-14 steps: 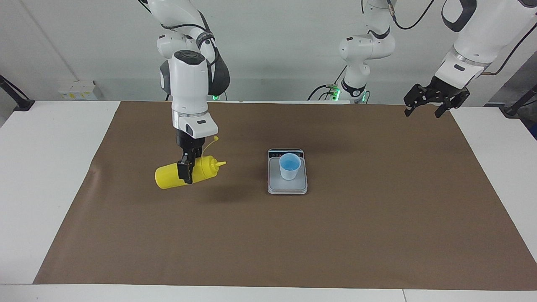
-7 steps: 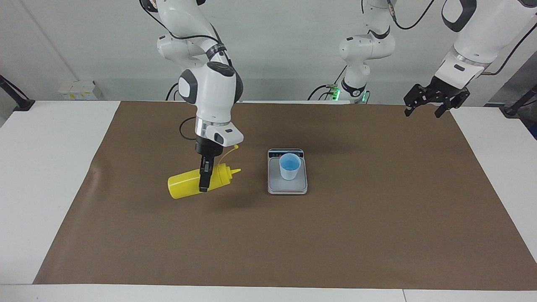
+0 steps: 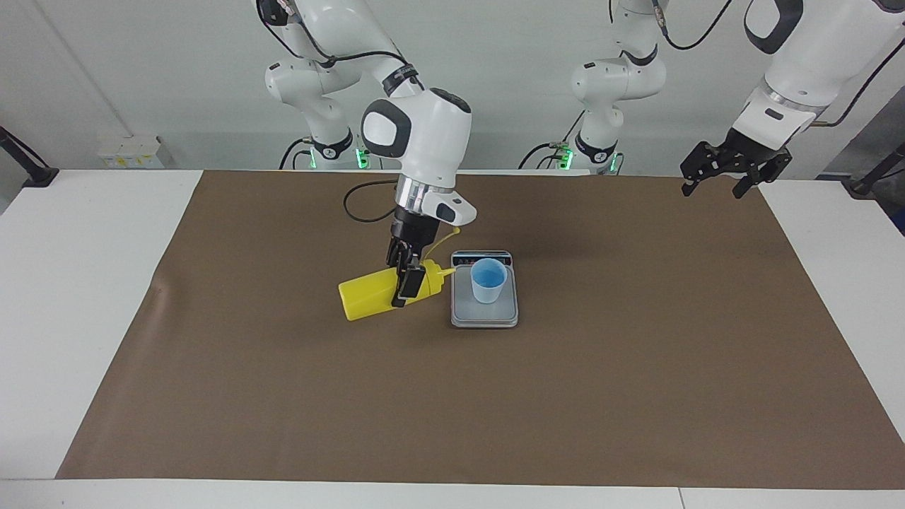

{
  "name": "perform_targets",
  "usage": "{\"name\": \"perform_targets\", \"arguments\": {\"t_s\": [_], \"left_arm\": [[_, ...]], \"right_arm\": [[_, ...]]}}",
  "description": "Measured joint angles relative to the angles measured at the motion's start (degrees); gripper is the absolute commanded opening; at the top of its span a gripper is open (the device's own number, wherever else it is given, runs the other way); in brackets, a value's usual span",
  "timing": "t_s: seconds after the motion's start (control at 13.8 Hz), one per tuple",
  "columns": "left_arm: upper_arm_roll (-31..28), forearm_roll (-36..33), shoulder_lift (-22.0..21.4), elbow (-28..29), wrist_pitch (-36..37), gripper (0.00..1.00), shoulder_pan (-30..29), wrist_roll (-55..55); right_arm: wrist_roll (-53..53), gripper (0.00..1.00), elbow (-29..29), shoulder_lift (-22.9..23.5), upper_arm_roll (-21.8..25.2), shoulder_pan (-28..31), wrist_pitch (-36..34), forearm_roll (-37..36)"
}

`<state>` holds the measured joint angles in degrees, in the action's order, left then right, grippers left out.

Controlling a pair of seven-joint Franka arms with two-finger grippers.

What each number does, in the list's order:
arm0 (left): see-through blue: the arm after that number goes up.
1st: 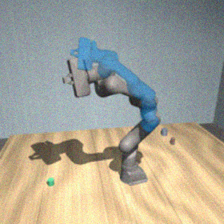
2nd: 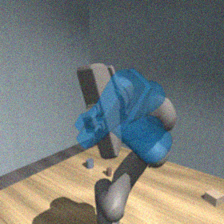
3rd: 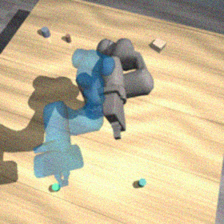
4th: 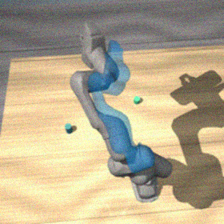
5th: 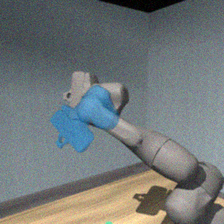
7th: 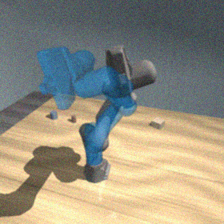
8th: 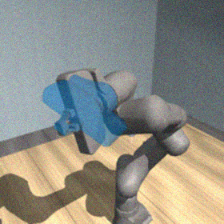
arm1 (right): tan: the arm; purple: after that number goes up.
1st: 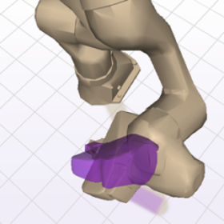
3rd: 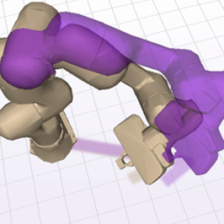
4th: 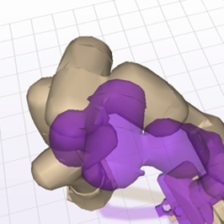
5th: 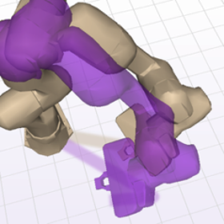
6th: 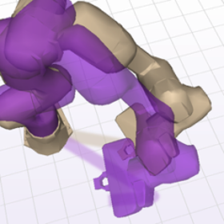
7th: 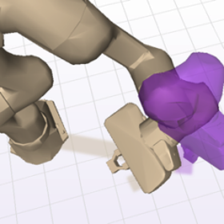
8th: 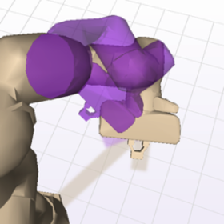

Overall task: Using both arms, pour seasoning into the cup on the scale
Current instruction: 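Carry the bottle over the cup and tilt it with the right gripper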

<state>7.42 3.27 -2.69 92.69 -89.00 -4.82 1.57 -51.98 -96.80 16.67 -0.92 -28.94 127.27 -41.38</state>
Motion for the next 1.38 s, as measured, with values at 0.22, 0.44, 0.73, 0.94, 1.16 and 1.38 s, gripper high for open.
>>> {"name": "perform_targets", "arguments": {"t_s": [0.22,0.44,0.73,0.94,1.16,1.38], "left_arm": [[0.0,0.0,0.0,0.0,0.0,1.0,0.0,0.0],[0.0,0.0,0.0,0.0,0.0,1.0,0.0,0.0],[0.0,0.0,0.0,0.0,0.0,1.0,0.0,0.0],[0.0,0.0,0.0,0.0,0.0,1.0,0.0,0.0],[0.0,0.0,0.0,0.0,0.0,1.0,0.0,0.0],[0.0,0.0,0.0,0.0,0.0,1.0,0.0,0.0]], "right_arm": [[6.49,0.0,0.02,3.27,-0.02,-3.95,-1.69,-6.85],[11.89,0.0,0.01,5.11,-0.02,-6.03,-2.38,-11.62],[12.15,0.0,-0.82,5.73,-0.05,-7.17,-2.41,-13.38],[12.15,0.0,-2.69,5.78,-0.07,-8.14,-2.37,-16.57],[12.15,0.0,-3.38,5.75,-0.07,-8.36,-2.31,-17.22],[12.15,0.0,-3.92,5.73,-0.07,-8.51,-2.18,-18.29]]}}
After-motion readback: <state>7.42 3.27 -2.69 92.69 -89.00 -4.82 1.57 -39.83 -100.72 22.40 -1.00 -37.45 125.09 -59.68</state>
